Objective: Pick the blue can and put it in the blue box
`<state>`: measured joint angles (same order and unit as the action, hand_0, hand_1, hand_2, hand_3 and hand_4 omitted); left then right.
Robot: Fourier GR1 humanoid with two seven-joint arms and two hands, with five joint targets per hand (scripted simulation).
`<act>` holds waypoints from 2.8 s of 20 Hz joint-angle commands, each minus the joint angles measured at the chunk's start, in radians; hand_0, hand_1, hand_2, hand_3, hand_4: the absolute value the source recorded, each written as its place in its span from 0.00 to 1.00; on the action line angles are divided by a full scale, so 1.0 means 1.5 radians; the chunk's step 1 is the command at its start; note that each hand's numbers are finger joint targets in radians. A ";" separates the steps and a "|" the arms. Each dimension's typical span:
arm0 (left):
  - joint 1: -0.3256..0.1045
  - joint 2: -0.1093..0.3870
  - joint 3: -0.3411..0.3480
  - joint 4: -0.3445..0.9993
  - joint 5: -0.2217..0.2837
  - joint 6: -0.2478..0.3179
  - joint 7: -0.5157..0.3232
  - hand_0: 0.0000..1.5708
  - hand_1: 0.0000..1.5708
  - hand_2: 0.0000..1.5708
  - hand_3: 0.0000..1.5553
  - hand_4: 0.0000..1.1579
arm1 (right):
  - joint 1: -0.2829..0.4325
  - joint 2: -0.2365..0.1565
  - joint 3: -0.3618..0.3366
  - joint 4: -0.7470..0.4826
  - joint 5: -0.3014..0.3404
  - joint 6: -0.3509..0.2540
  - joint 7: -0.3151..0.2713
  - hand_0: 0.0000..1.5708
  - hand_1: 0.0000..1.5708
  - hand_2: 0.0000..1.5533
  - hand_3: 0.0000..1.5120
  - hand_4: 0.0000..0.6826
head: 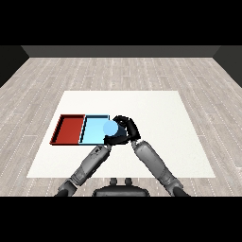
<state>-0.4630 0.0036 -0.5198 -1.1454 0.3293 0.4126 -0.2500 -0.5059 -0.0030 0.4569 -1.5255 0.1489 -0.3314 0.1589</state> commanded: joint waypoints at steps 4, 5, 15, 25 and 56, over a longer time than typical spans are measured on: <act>0.004 -0.002 0.002 -0.018 -0.009 0.041 -0.023 1.00 1.00 1.00 0.95 0.99 | 0.017 0.002 -0.040 0.016 -0.029 0.031 -0.036 0.96 0.96 0.94 0.91 0.82; -0.003 -0.002 -0.050 -0.003 0.031 0.094 -0.044 1.00 1.00 1.00 0.96 0.99 | 0.021 0.002 -0.044 0.007 -0.019 0.035 -0.028 0.95 0.95 0.93 0.91 0.82; 0.009 -0.002 0.011 -0.003 -0.011 0.061 -0.046 1.00 1.00 1.00 0.96 0.97 | 0.023 0.002 -0.030 0.005 -0.039 0.036 -0.015 0.00 0.00 0.00 0.00 0.00; 0.018 -0.002 0.029 0.028 -0.037 0.045 -0.070 1.00 1.00 1.00 0.96 0.98 | 0.065 -0.011 -0.081 -0.028 -0.036 0.098 -0.035 0.00 0.00 0.00 0.00 0.00; -0.180 0.189 0.108 0.445 -0.311 0.086 0.334 0.57 0.57 0.49 0.35 0.79 | 0.183 -0.023 -0.267 0.034 -0.190 0.115 -0.159 0.00 0.00 0.00 0.00 0.00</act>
<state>-0.6532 0.3009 -0.3298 -0.6150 -0.0689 0.5171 0.1343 -0.2342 -0.0253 0.0934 -1.5335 -0.1156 -0.1791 -0.0465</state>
